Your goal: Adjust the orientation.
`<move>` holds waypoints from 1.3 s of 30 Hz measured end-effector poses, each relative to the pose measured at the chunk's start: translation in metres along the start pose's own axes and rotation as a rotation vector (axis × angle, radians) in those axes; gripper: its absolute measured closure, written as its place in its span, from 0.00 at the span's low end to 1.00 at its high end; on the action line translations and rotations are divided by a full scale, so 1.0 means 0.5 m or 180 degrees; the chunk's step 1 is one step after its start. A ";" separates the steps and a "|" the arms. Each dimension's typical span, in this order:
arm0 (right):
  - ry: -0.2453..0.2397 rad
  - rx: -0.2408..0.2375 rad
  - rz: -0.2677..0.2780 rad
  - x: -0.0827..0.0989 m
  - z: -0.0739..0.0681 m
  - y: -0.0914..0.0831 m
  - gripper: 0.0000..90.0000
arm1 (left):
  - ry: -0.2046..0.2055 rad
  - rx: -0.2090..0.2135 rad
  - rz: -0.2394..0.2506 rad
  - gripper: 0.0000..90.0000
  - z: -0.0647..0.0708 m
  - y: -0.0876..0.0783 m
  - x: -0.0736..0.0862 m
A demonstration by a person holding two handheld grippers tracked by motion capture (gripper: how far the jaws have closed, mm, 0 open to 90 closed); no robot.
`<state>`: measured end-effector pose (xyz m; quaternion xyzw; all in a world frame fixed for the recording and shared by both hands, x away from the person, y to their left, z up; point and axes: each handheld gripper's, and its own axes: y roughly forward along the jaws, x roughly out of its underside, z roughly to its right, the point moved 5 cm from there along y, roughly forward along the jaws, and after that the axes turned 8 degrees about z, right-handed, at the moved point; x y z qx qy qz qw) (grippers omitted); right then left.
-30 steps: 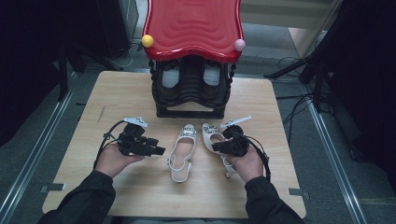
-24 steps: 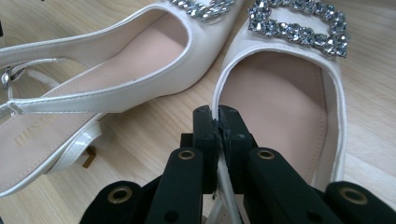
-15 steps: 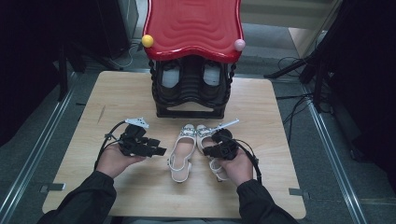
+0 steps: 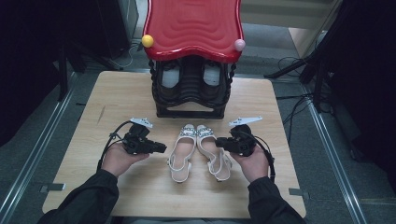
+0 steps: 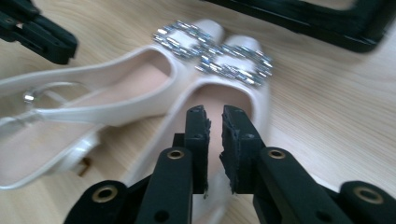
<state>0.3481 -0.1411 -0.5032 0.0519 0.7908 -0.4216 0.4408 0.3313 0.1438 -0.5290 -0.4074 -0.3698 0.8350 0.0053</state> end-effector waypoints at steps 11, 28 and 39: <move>0.0179 0.0265 -0.0217 0.048 0.063 0.010 1.00 | 0.0002 -0.0043 -0.0133 0.95 -0.013 0.054 0.002; 0.0331 0.0188 -0.0307 0.069 0.061 0.040 1.00 | -0.0045 -0.0002 -0.0256 0.96 0.008 0.078 0.007; 0.0422 0.0198 -0.0229 0.071 0.050 0.047 1.00 | 0.0016 0.0089 -0.0326 0.96 0.030 0.086 0.013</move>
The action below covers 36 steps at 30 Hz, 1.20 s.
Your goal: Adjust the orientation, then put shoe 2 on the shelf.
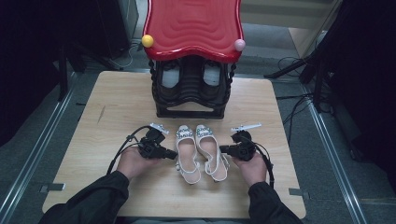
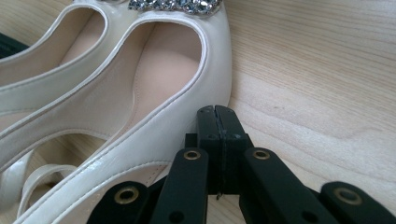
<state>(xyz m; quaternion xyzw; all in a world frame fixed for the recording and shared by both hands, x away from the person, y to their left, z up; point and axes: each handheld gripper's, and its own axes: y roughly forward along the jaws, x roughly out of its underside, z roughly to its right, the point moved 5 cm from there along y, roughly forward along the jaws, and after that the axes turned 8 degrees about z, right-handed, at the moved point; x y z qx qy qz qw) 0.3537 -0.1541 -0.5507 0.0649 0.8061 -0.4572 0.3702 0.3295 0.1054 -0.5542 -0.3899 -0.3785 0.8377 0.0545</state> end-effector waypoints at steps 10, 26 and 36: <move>0.0002 -0.0005 0.0010 -0.001 -0.005 0.008 1.00 | 0.0010 0.0028 -0.0022 0.96 0.013 0.008 0.003; -0.0014 -0.0230 0.0537 -0.035 -0.013 -0.042 0.75 | 0.0074 -0.0011 0.0185 0.79 0.009 -0.052 -0.013; -0.0141 -0.0100 0.0848 -0.052 -0.047 -0.076 0.64 | 0.0059 -0.0048 0.0308 0.73 0.001 -0.090 -0.016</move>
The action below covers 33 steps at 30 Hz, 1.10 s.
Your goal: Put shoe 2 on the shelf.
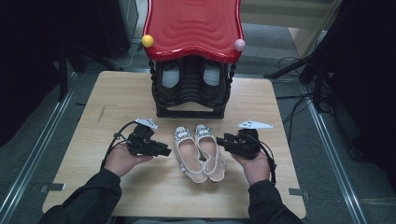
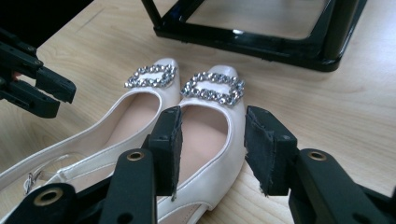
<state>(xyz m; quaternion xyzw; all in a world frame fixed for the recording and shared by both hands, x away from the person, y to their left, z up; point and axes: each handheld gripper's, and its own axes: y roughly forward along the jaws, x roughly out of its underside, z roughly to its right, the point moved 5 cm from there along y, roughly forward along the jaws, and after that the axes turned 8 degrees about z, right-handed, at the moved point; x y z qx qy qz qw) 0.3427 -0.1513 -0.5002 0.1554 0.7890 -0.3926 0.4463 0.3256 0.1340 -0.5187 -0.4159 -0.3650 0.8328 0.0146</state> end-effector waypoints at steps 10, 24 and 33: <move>-0.0231 -0.0017 0.0063 0.007 -0.035 -0.018 0.59 | 0.0026 -0.0002 0.0021 0.68 -0.007 -0.018 -0.004; -0.0205 -0.0015 -0.0073 0.005 -0.067 0.000 0.58 | 0.0045 -0.0030 0.0112 0.65 -0.008 -0.040 -0.008; -0.0197 -0.0062 -0.0215 0.009 -0.089 0.026 0.59 | -0.0008 -0.0066 0.0150 0.60 -0.014 -0.053 -0.002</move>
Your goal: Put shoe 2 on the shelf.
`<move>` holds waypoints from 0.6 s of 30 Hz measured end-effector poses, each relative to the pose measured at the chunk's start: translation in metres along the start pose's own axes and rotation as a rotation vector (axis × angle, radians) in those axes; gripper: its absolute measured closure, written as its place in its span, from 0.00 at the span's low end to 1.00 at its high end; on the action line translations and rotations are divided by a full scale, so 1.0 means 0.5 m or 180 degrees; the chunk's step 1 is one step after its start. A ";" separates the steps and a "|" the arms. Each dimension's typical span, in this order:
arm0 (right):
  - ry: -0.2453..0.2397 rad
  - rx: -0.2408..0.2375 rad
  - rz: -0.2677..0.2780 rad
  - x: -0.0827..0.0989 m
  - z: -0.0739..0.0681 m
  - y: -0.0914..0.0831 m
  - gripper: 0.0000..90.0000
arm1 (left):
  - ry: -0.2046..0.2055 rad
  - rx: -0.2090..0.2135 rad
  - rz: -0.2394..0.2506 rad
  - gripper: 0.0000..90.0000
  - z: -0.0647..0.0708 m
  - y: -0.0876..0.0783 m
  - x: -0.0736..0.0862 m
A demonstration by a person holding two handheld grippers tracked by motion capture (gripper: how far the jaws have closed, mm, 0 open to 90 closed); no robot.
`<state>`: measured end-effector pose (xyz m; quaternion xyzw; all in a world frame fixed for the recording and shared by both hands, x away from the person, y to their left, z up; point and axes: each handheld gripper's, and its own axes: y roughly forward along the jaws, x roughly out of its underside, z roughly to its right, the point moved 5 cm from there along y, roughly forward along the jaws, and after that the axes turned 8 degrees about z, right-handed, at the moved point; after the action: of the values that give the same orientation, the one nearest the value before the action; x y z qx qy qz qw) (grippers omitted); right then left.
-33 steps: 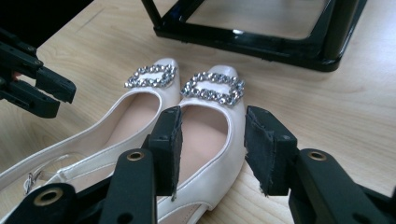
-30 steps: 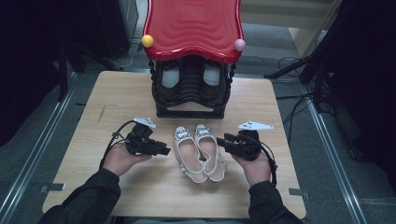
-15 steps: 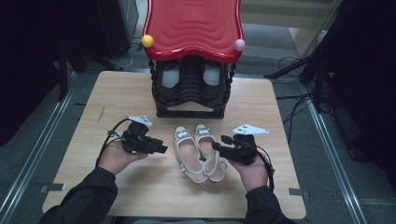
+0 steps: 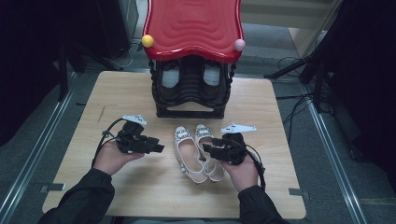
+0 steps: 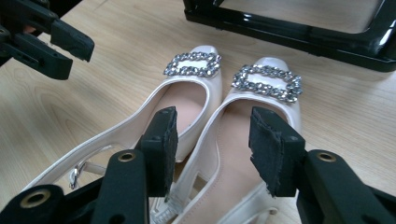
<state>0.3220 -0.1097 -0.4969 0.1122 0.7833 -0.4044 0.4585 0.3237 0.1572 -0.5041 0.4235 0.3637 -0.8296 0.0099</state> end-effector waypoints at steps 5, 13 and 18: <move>0.0024 -0.0016 -0.0093 -0.001 -0.010 0.012 0.60 | -0.0019 -0.0032 0.0020 0.60 -0.001 -0.009 0.007; 0.0025 -0.0047 -0.0256 -0.007 -0.021 0.037 0.61 | -0.0037 -0.0092 0.0021 0.60 -0.004 -0.020 0.020; 0.0019 -0.0030 -0.0413 -0.008 -0.023 0.057 0.62 | -0.0063 -0.0118 0.0023 0.60 -0.006 -0.025 0.027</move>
<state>0.3325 -0.0819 -0.5059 0.0602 0.7923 -0.4293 0.4295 0.3129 0.1721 -0.5073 0.4164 0.3773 -0.8269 0.0244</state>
